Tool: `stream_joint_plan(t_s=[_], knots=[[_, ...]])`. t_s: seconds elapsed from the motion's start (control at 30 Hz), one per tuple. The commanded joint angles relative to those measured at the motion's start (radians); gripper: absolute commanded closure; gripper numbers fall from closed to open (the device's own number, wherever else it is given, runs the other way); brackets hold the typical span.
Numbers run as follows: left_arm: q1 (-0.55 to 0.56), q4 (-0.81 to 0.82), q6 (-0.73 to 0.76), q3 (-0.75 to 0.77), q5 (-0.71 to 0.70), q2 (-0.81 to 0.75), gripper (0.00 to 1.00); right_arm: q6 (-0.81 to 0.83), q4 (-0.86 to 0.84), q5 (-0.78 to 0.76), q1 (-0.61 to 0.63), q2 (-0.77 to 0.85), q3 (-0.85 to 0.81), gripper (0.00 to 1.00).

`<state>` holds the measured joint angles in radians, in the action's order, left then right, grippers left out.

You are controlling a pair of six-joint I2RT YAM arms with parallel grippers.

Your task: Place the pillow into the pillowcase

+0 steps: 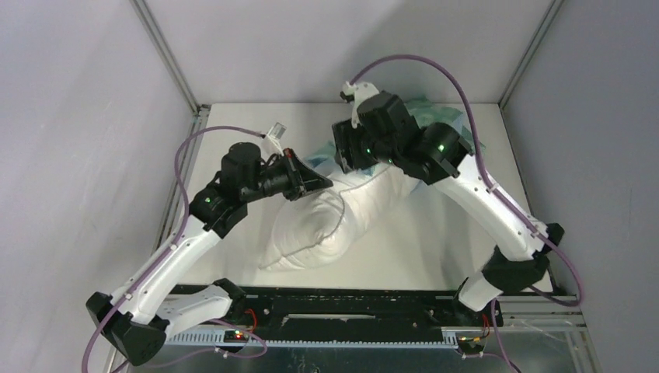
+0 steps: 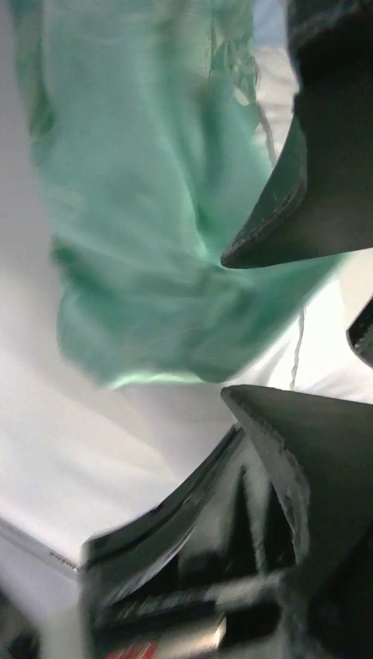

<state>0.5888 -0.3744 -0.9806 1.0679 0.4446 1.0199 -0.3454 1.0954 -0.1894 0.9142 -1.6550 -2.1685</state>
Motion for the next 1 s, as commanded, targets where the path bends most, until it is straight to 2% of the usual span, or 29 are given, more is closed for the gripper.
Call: stream_joint_plan(t_s=[0.0,0.1,0.2,0.33,0.47,0.53,0.57,0.67,0.73,0.8,0.83,0.9,0.97], knots=[[-0.005,0.139,-0.150,-0.023,-0.097,-0.045,1.00,0.002,-0.175,-0.057,0.014,0.237,0.253,0.31],[-0.007,0.161,-0.191,-0.056,-0.152,-0.064,1.00,-0.025,-0.212,-0.116,-0.016,0.383,0.414,0.21],[-0.013,0.153,-0.204,-0.067,-0.198,-0.076,1.00,-0.061,-0.246,-0.161,-0.095,0.514,0.586,0.19],[-0.020,0.158,-0.198,-0.073,-0.205,-0.070,1.00,-0.090,-0.283,-0.145,-0.233,0.629,0.800,0.19],[0.010,0.126,-0.073,-0.007,-0.151,-0.027,0.98,-0.113,-0.280,-0.165,-0.282,0.687,0.945,0.19],[0.072,-0.005,0.078,0.106,-0.149,0.021,0.88,-0.135,-0.275,-0.140,-0.284,0.708,0.988,0.19],[0.119,-0.108,0.149,0.146,-0.184,0.035,0.79,-0.141,-0.277,-0.136,-0.279,0.721,1.014,0.19],[0.271,-0.195,0.280,0.177,-0.326,0.040,0.49,-0.165,-0.268,-0.167,-0.281,0.757,1.077,0.17],[0.366,-0.208,0.328,0.172,-0.420,0.044,0.34,-0.181,-0.262,-0.169,-0.303,0.761,1.093,0.17],[0.459,-0.213,0.373,0.183,-0.514,0.061,0.25,-0.209,-0.248,-0.187,-0.325,0.762,1.093,0.16],[0.507,-0.216,0.400,0.196,-0.559,0.081,0.18,-0.218,-0.247,-0.195,-0.339,0.768,1.093,0.10],[0.601,-0.224,0.466,0.233,-0.670,0.134,0.09,-0.232,-0.238,-0.211,-0.375,0.788,1.093,0.04],[0.673,-0.246,0.541,0.298,-0.770,0.218,0.02,-0.237,-0.227,-0.218,-0.415,0.812,1.092,0.03]])
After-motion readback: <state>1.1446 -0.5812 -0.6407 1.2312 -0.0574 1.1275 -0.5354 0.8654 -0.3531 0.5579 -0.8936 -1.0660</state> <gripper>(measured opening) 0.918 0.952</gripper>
